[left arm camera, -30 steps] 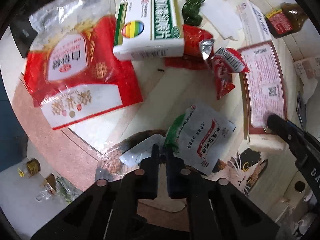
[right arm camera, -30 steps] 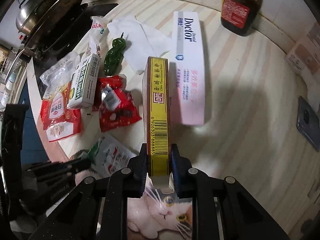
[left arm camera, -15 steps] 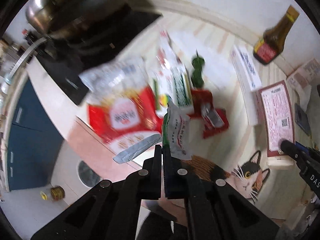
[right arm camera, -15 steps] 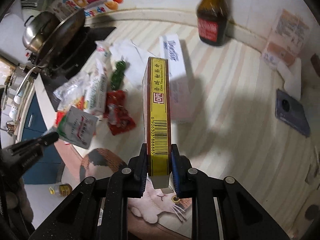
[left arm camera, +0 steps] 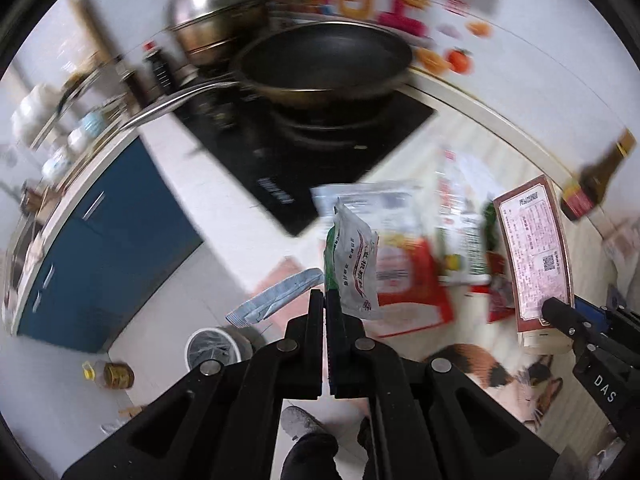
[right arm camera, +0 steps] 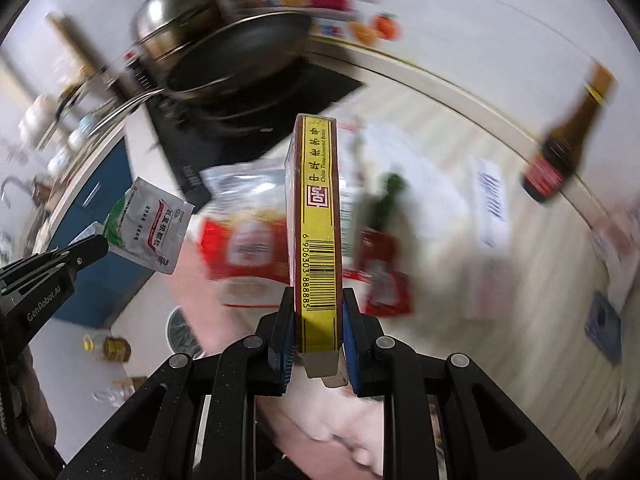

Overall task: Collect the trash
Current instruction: 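Carry both items to the floor bin and open both tools to drop them, then raise both tools away from the bin back toward the counter, then grasp the red candy wrapper with the right tool while the left tool grasps the white-green medicine box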

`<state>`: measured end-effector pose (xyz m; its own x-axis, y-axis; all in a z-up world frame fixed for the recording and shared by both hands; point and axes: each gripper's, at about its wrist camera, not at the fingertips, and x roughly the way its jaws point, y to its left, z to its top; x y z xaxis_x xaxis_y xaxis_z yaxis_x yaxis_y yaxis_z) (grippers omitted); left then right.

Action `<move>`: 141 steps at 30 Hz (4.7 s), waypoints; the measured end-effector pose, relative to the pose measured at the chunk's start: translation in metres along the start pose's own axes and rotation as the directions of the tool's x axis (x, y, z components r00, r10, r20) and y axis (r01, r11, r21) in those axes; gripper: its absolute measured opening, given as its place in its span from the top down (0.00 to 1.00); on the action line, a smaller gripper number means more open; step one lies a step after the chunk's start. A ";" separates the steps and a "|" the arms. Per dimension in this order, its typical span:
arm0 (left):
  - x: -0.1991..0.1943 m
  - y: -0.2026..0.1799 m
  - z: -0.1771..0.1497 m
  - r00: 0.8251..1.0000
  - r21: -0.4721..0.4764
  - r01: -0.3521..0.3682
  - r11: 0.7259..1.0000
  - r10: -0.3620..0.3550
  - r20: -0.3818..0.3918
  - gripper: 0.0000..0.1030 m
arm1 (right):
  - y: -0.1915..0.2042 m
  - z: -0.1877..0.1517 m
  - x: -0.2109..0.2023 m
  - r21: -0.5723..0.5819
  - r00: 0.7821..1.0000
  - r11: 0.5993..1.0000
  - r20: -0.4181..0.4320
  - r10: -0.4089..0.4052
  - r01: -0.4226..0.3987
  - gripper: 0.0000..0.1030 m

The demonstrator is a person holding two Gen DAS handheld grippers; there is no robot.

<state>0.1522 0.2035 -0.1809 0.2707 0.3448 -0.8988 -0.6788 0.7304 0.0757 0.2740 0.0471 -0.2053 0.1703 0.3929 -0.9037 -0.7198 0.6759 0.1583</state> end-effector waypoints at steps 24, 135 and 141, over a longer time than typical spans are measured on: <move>0.270 0.413 -0.234 0.934 -0.496 -0.229 0.838 0.046 -0.354 1.00 | 0.416 -0.132 0.352 -0.318 0.911 0.913 -0.395 0.118 -0.256 0.79; 0.158 -0.115 0.040 0.963 -0.005 0.016 1.000 -0.016 -0.271 0.01 | -0.141 -0.008 0.111 0.345 0.987 0.939 -0.143 0.067 -0.014 0.83; 0.192 -0.164 0.062 0.916 -0.030 0.162 0.986 -0.162 -0.368 0.01 | -0.176 0.001 0.115 0.378 0.988 0.925 -0.155 0.024 0.037 0.84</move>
<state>0.3576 0.1865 -0.3392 0.1068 -0.0192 -0.9941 -0.6458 0.7588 -0.0840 0.4207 -0.0262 -0.3366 0.0470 0.3077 -0.9503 -0.4054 0.8754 0.2634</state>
